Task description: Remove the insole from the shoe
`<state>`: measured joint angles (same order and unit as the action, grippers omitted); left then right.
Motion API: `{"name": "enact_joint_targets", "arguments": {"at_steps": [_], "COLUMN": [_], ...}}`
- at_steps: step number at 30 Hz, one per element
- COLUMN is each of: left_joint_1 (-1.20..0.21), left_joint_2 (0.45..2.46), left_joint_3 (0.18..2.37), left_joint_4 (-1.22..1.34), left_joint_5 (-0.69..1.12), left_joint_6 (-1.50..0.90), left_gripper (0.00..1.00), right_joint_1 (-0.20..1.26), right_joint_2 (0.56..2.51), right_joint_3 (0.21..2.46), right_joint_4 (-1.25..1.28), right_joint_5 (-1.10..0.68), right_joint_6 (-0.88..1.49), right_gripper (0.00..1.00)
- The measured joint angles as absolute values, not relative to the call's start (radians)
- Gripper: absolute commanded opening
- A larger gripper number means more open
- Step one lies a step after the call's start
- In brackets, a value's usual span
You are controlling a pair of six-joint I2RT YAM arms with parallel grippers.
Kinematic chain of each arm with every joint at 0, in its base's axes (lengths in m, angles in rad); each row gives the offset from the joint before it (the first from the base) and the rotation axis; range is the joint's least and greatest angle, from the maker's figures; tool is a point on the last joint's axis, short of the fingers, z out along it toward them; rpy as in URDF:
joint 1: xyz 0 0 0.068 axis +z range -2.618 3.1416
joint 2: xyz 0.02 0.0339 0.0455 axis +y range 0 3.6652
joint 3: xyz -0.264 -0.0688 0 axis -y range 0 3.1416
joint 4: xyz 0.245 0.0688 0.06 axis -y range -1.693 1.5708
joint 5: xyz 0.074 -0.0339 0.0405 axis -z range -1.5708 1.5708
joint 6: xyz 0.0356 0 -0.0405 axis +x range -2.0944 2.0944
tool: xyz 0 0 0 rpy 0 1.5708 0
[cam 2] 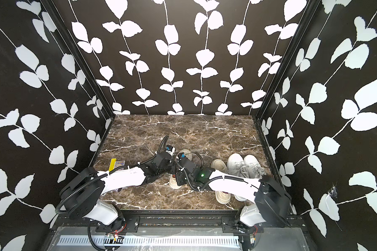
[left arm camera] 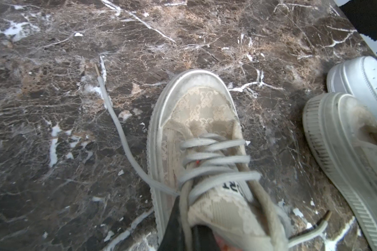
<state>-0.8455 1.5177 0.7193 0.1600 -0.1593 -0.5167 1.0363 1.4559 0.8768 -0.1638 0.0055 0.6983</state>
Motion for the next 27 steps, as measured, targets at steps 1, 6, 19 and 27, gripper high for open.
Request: {"name": "enact_joint_targets", "arguments": {"at_steps": [1, 6, 19, 27], "left_joint_1": [-0.846, -0.841, -0.832, -0.833], "left_joint_2": [1.518, 1.505, 1.484, 1.473], "left_joint_3": [0.718, 0.701, 0.661, 0.65], "left_joint_4": [0.162, 0.175, 0.216, 0.214], "left_joint_5": [-0.16, -0.162, -0.177, -0.175], "left_joint_6": [-0.521, -0.542, -0.622, -0.653], "left_gripper": [0.0, 0.0, 0.0, 0.0], "right_joint_1": [1.039, 1.04, 1.051, 1.035], "right_joint_2": [1.473, 1.518, 1.551, 1.459], "right_joint_3": [0.88, 0.906, 0.934, 0.873], "right_joint_4": [-0.156, -0.15, -0.15, -0.064], "right_joint_5": [-0.001, -0.031, 0.007, 0.063], "right_joint_6": [0.704, 0.71, 0.748, 0.752], "right_gripper": [0.31, 0.3, 0.25, 0.25]}}
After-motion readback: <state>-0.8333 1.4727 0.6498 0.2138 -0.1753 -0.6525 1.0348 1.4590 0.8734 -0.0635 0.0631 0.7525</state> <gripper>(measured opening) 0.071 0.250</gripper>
